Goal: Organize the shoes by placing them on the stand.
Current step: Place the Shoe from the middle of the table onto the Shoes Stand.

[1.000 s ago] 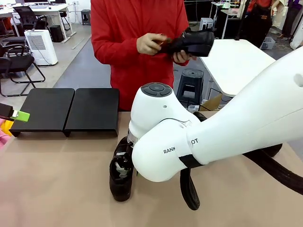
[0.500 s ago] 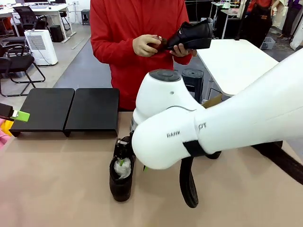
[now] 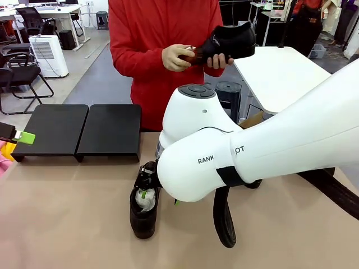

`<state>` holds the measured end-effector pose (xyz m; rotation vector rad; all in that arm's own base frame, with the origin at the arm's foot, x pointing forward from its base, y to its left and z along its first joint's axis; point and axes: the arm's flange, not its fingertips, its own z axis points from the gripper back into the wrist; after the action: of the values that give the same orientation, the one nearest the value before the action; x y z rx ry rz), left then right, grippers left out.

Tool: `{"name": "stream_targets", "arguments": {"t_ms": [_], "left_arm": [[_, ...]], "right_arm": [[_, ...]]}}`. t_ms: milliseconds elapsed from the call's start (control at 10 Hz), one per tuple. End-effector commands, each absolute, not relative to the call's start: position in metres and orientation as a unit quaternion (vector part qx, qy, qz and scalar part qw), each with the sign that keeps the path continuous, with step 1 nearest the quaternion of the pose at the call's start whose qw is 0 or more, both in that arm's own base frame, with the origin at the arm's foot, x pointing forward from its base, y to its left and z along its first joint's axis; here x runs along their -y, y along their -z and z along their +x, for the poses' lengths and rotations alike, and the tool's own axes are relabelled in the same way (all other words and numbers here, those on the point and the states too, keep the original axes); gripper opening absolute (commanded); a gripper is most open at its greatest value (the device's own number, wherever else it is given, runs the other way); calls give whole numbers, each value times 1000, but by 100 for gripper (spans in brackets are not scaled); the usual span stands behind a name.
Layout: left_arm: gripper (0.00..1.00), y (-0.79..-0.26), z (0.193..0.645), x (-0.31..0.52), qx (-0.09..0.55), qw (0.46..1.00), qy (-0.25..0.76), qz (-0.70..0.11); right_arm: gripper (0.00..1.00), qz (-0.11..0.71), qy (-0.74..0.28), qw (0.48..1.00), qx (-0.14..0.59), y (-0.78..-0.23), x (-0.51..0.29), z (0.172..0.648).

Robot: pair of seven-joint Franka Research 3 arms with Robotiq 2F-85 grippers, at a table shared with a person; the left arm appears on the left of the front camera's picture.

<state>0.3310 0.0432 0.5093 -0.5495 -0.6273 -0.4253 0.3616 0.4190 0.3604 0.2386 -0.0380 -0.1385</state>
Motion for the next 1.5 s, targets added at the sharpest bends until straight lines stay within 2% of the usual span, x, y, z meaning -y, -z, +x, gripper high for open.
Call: {"name": "stream_targets", "arguments": {"t_ms": [0,400,500,700,800,900,1100,1200,1300,1400], "left_arm": [[100,-509,332,-44,306,888,210,-273],[100,-509,332,-44,306,888,210,-273],[100,-509,331,-43,302,892,205,-265],[100,-501,332,0,294,900,191,-260],[100,-503,321,35,287,900,187,-270],[100,-501,310,68,271,901,182,-285],[100,-500,292,127,179,922,172,-298],[100,-501,287,148,144,935,178,-270],[100,-501,291,150,156,945,163,-235],[100,-509,302,142,177,926,184,-278]], "right_arm": [[100,119,68,990,34,-362,-424,364],[100,120,69,990,19,-361,-419,362],[100,137,56,989,19,-379,-395,352],[100,127,75,988,54,-412,-352,331],[100,120,117,984,57,-416,-324,330],[100,115,150,981,51,-414,-301,330],[100,84,182,979,23,-408,-261,326],[100,66,201,977,16,-404,-243,324],[100,55,256,965,18,-402,-224,320],[100,72,194,978,30,-403,-251,328]]}}
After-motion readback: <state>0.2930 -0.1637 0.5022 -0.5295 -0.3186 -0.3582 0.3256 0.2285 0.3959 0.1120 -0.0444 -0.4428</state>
